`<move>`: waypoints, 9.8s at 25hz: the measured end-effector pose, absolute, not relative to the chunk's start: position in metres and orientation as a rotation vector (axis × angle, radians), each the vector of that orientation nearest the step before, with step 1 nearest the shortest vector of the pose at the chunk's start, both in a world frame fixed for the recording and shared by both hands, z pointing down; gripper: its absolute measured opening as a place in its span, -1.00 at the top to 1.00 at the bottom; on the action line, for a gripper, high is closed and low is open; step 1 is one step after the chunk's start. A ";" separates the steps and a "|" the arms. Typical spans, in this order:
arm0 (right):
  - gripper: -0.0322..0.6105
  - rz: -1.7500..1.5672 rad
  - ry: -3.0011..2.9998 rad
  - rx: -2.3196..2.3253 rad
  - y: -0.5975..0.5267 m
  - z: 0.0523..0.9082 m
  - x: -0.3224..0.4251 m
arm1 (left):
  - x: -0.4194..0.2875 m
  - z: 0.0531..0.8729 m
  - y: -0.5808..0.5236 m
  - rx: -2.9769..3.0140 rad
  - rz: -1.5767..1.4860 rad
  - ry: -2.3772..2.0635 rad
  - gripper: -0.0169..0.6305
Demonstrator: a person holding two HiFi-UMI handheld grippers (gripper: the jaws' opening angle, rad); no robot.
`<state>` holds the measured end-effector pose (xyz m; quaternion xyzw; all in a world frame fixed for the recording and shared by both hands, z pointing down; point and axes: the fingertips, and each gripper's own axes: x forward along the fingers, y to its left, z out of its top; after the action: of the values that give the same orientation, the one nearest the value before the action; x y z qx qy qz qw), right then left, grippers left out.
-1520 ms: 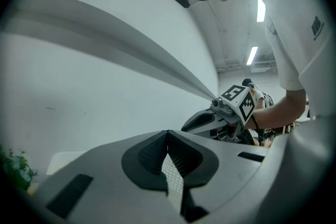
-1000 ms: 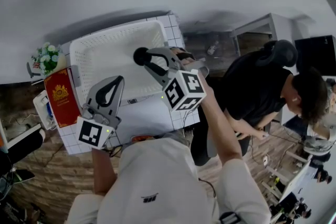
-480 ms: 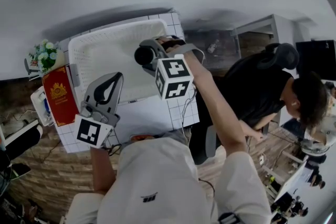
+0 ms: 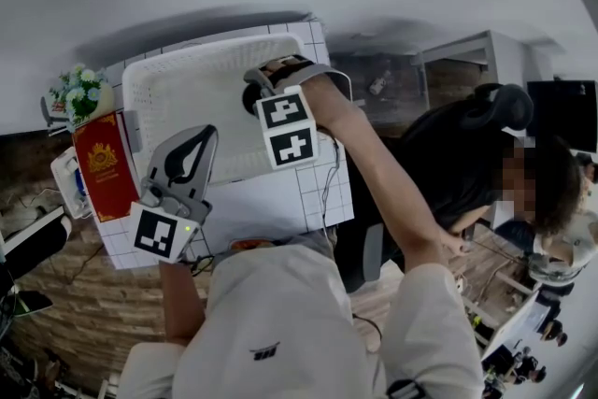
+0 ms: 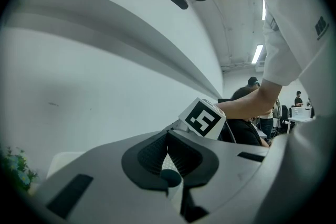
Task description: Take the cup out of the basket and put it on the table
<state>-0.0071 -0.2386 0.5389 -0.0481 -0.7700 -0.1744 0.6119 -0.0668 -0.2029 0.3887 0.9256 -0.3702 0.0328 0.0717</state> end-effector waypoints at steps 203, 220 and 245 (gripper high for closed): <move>-0.22 0.221 -1.659 0.274 -0.010 0.613 0.127 | 0.042 0.428 -0.049 3.036 0.345 -0.408 0.91; -0.22 0.219 -1.695 0.285 -0.010 0.617 0.121 | 0.048 0.432 -0.047 3.022 0.358 -0.394 0.91; -0.28 0.170 -1.678 0.303 -0.006 0.625 0.128 | 0.048 0.434 -0.045 3.030 0.373 -0.389 0.91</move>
<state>0.1275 -0.0060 0.6247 0.1336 -0.7399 0.0751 0.6550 0.0479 -0.0446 0.4340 0.9840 -0.1263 0.1211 0.0323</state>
